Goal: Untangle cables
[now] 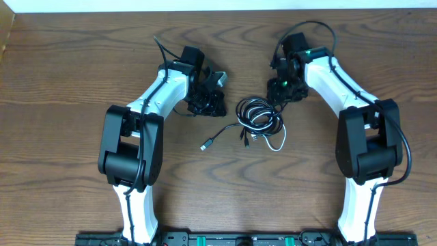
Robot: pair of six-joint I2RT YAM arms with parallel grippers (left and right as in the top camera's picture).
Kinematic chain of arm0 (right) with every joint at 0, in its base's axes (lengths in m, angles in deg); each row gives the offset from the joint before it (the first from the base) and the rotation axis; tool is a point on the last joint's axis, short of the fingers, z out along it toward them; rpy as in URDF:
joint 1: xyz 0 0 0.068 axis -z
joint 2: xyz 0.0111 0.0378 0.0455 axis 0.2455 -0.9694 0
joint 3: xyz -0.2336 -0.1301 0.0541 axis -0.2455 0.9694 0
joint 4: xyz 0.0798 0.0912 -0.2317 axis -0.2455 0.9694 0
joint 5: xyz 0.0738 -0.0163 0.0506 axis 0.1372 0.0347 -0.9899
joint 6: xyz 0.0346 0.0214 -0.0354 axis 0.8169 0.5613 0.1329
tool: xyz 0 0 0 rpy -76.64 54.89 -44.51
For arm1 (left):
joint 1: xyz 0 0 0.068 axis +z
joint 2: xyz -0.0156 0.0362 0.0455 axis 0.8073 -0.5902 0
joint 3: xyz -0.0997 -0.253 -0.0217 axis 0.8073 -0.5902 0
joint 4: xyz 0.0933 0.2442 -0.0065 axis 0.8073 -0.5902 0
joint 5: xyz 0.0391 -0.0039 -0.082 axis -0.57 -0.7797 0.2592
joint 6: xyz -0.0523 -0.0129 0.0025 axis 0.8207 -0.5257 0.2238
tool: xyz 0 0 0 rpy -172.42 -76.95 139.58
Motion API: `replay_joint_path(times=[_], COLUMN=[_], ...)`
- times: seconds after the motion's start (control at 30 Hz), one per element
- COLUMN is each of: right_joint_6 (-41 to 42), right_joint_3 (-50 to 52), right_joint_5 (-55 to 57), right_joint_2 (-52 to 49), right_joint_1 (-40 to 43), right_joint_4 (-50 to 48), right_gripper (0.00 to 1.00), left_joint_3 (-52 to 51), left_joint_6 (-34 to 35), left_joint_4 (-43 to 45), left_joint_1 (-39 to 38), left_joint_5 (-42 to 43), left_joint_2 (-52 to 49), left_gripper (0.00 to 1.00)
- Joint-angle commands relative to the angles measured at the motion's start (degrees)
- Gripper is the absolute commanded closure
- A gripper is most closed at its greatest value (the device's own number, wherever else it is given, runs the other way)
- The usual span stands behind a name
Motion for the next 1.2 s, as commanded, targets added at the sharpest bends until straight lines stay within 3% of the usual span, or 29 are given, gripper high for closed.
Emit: replay_joint_path(times=[0.0, 0.17, 0.37, 0.53, 0.67, 0.87, 0.93, 1.17], right_joint_6=[-1.1, 1.3, 1.2, 2.3, 5.2, 10.3, 14.2, 24.0], right_joint_3=[-2.4, -3.0, -3.0, -3.0, -2.9, -1.9, -1.2, 1.6], right_joint_5=[-2.8, -9.6, -23.4, -23.3, -23.3, -18.7, -15.7, -11.9], right_joint_2=[-0.1, -0.1, -0.1, -0.1, -0.1, -0.1, -0.1, -0.1], right_joint_1=[1.9, 5.1, 9.8, 13.9, 15.3, 13.7, 12.8, 10.1], right_joint_4=[-0.5, -0.1, 2.6, 6.5, 9.0, 9.3, 8.4, 2.9], right_gripper=[0.52, 0.57, 0.52, 0.74, 0.77, 0.64, 0.54, 0.43], left_joint_3=[-0.2, 2.1, 3.7, 3.7, 3.6, 3.5, 3.5, 2.9], left_joint_6=[0.5, 0.2, 0.5, 1.4, 1.6, 7.7, 7.8, 8.0], left_joint_4=[-0.7, -5.7, -6.3, -5.5, -2.5, 1.3, 1.3, 1.1], left_joint_1=[0.2, 0.2, -1.3, -5.1, -9.2, -12.5, -12.8, -12.9], left_joint_5=[-0.7, -1.8, -3.5, -3.5, -3.5, -9.4, -10.0, -9.9], left_joint_2=[-0.5, 1.3, 6.1, 5.0, 3.6, 1.9, 1.0, -2.8], left_gripper=[0.92, 0.92, 0.92, 0.91, 0.92, 0.91, 0.92, 0.92])
